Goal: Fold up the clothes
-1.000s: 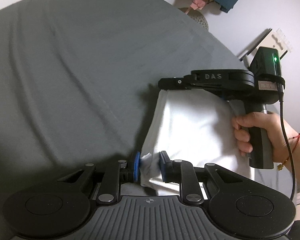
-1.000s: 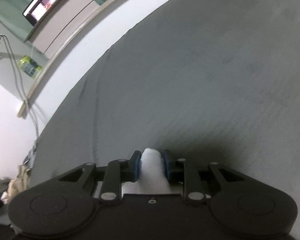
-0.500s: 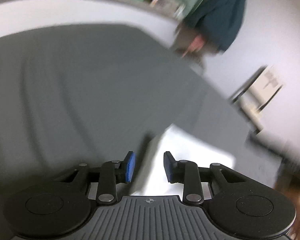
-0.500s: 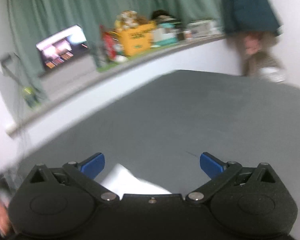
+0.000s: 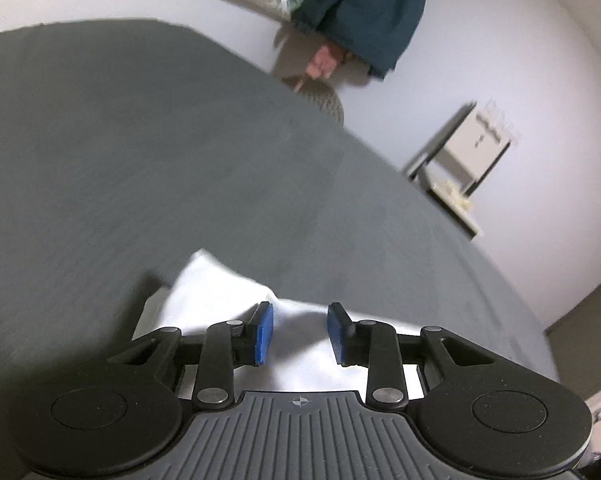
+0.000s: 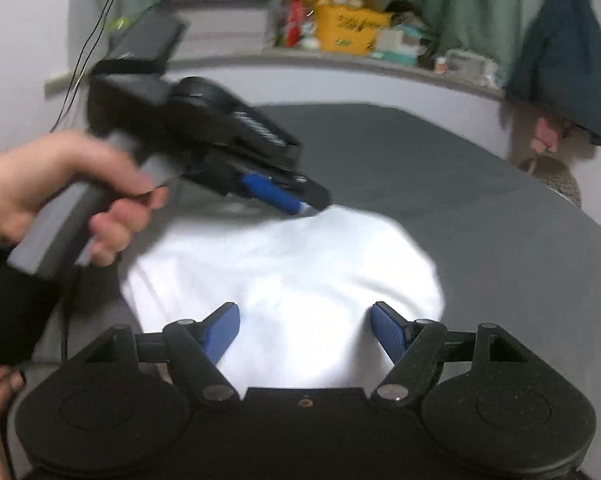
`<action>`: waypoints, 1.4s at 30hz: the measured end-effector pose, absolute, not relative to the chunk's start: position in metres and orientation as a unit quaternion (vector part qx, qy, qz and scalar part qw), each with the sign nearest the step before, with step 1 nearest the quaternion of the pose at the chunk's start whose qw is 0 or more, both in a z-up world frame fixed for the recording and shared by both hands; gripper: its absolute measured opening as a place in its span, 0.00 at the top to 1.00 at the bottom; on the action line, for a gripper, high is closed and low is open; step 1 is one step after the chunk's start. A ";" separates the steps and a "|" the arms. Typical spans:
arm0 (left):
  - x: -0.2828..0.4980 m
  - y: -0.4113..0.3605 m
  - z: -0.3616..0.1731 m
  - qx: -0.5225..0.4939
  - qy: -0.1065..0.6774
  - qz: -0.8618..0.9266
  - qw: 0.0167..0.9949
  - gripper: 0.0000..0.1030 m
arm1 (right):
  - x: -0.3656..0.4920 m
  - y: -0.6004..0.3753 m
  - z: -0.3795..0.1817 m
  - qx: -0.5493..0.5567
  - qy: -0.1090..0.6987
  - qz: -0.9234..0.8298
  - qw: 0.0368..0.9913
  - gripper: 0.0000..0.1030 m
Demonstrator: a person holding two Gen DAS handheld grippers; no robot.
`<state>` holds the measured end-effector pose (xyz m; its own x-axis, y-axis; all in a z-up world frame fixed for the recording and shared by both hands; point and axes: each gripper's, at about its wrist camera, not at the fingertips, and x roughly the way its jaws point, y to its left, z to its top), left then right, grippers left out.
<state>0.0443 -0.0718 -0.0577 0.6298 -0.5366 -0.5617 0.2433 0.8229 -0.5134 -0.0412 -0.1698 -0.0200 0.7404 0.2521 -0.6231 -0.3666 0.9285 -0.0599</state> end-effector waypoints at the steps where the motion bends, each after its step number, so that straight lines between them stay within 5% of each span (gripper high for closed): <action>1: 0.046 -0.072 -0.062 -0.190 0.366 -0.222 0.883 0.70 | -0.039 -0.168 -0.027 -0.079 0.332 0.164 0.926 0.26; 14: 0.041 -0.041 -0.054 -0.167 0.355 -0.180 0.902 0.70 | -0.068 -0.204 -0.016 0.028 0.387 0.158 0.908 0.26; 24: 0.041 0.002 -0.058 -0.235 0.371 -0.140 0.887 0.69 | -0.007 -0.208 0.000 -0.050 0.317 0.187 0.928 0.12; 26: 0.036 -0.001 -0.053 -0.224 0.364 -0.141 0.893 0.69 | -0.005 -0.213 -0.019 -0.028 0.314 0.189 0.930 0.00; 42: 0.006 -0.020 -0.027 -0.144 0.319 -0.132 0.927 0.69 | -0.024 -0.220 -0.045 -0.051 0.300 0.185 0.935 0.00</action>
<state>0.0057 -0.0201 -0.0267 0.7618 -0.3358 -0.5540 0.1523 0.9241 -0.3506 -0.0245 -0.2200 -0.0452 0.7518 0.3147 -0.5795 -0.3755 0.9267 0.0162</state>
